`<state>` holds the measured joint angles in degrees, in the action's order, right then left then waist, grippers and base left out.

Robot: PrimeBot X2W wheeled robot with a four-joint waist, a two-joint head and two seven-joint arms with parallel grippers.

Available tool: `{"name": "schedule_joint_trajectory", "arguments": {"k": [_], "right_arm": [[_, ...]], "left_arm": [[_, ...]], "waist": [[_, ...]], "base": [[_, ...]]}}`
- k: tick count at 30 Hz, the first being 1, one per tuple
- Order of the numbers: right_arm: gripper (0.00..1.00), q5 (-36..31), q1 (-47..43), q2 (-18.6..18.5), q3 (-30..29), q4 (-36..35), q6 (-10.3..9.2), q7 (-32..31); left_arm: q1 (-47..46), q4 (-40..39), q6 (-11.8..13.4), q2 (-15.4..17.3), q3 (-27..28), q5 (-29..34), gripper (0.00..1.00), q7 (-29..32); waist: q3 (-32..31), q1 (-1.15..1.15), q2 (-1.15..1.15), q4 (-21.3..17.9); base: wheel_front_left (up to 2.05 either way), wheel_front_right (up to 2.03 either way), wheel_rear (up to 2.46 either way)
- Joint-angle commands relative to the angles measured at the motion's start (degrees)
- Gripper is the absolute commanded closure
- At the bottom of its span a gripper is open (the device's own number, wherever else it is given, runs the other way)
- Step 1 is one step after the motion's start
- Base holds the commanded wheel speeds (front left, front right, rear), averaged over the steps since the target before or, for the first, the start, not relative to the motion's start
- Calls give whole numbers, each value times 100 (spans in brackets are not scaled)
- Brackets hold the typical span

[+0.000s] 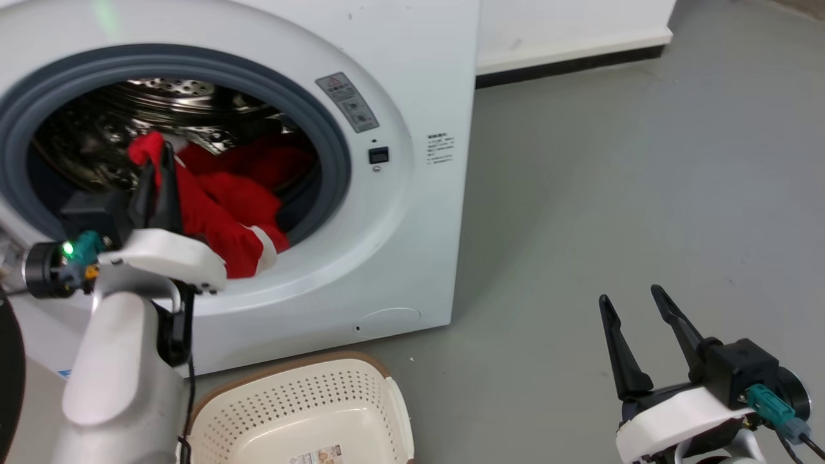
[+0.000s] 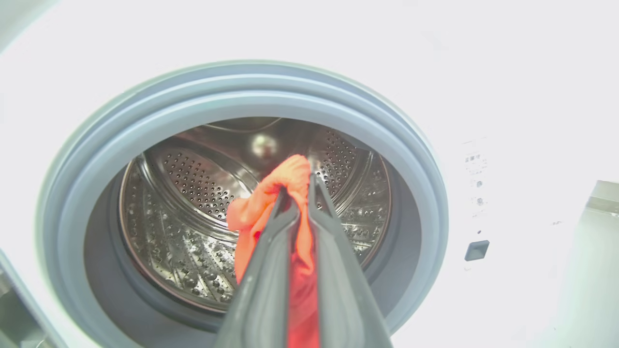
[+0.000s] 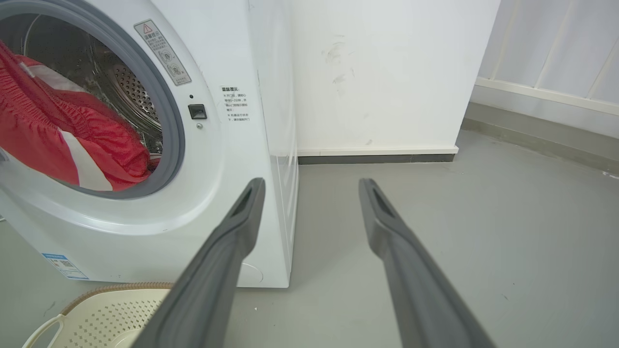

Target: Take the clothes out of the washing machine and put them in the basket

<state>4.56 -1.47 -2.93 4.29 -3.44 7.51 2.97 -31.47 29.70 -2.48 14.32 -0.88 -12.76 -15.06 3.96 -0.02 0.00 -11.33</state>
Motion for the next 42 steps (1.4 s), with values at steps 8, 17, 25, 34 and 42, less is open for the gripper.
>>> {"name": "schedule_joint_trajectory", "arguments": {"k": [8, 17, 25, 34, 42], "right_arm": [[0, -63, -229, 11, -76, -179, -4, -115], [0, -94, -263, 7, -110, -322, -5, -165], [0, -161, 45, 11, -28, -408, -4, -160], [0, -244, 630, 10, 139, -502, -5, -141], [0, -259, 1147, 11, 254, -608, -4, -75]], "left_arm": [[875, -1325, 29, -332, -171, 139, 100, -15], [2041, -2688, 137, -532, -497, 157, 100, 274], [2746, -2397, 275, -728, -654, 48, 100, 430], [2445, -523, 346, -953, -541, -252, 100, 55], [1382, 803, 247, -835, -229, -281, 100, -21]], "waist": [[-193, 2, 0, 410], [-99, 2, 0, 747], [423, 2, 0, 879], [1621, 2, 0, 739], [2757, 2, 0, 550]], "base": [[0, 0, 0], [0, 0, 0], [0, 0, 0], [0, 0, 0], [0, 0, 0]]}}
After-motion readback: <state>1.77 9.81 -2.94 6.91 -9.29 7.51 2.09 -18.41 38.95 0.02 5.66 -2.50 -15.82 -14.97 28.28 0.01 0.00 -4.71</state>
